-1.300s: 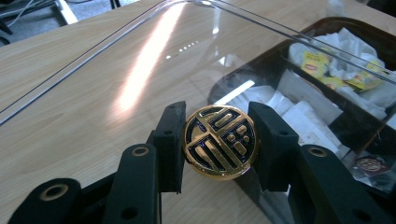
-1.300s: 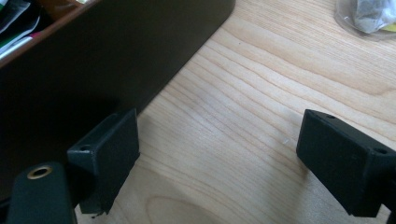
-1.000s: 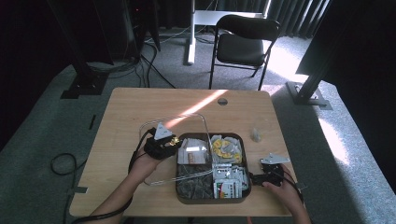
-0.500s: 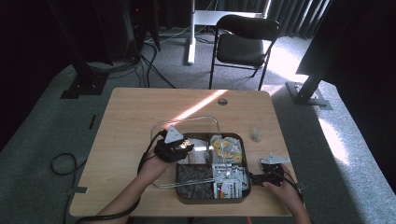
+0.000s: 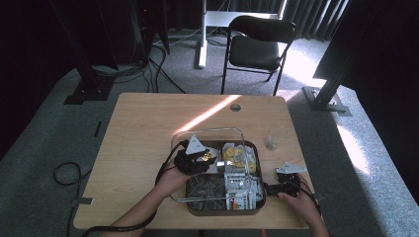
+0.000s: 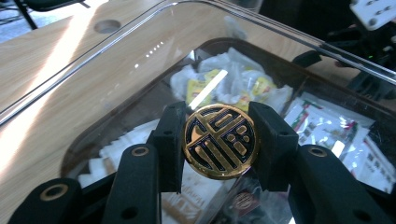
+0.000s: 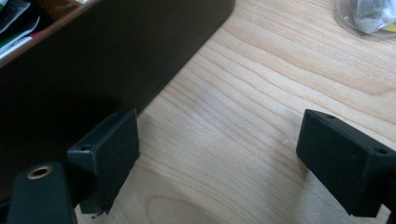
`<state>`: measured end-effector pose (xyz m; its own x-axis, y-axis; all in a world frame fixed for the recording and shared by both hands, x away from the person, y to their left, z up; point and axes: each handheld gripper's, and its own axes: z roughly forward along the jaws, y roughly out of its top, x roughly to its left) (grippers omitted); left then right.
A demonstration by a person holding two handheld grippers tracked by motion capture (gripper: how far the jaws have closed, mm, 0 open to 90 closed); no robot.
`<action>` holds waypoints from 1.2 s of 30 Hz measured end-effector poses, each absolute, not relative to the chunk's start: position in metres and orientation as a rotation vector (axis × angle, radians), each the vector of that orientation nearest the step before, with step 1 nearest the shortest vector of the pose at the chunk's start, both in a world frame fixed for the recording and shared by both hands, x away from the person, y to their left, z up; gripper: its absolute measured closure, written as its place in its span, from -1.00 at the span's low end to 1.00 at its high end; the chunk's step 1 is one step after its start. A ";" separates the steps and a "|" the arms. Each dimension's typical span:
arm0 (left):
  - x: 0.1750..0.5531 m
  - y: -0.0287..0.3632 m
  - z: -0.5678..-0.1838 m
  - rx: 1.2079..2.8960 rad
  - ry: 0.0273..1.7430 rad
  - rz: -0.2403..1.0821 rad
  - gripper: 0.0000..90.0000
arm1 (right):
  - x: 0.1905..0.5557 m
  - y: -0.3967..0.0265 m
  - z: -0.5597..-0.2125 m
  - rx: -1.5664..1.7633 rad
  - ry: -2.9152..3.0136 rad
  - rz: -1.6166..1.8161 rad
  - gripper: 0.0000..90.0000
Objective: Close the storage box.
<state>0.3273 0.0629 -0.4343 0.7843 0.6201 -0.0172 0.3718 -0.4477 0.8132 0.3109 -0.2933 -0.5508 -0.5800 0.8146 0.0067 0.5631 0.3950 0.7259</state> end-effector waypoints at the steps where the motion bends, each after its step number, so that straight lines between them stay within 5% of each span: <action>1: 0.327 0.060 -0.434 2.096 0.727 0.361 0.32 | 0.311 -0.293 -0.551 1.194 2.308 0.997 -0.72; 36: 0.325 0.007 -0.469 2.180 0.736 0.302 0.31 | 0.311 -0.293 -0.551 1.193 2.308 0.998 -0.72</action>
<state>0.3254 0.0072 -0.4688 0.8022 0.5965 -0.0267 0.4058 -0.5120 0.7571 0.3110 -0.2934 -0.5508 -0.5806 0.8142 0.0065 0.5626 0.3953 0.7261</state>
